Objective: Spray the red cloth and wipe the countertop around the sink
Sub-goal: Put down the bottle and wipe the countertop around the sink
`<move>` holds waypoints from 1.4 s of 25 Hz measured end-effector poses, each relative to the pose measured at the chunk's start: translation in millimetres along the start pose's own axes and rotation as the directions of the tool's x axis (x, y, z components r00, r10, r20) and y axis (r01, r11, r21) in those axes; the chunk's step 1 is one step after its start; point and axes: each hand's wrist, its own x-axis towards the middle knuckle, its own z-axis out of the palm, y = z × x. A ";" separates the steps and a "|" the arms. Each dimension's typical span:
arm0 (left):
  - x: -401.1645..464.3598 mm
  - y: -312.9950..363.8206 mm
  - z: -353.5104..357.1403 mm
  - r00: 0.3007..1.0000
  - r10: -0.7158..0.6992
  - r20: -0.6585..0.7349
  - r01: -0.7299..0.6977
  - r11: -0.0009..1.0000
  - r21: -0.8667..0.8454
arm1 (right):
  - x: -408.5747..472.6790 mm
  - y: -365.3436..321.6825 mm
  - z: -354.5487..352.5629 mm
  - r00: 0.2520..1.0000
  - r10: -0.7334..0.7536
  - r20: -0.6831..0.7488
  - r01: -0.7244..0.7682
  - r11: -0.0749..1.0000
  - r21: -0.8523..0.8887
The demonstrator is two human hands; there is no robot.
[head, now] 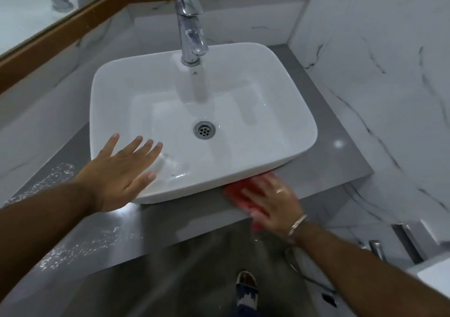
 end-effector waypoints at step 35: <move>-321.1 -217.3 57.4 0.977 -0.041 -0.210 0.140 0.866 0.479 | 160.0 -372.1 39.8 0.800 -0.519 0.301 0.577 0.802 -0.153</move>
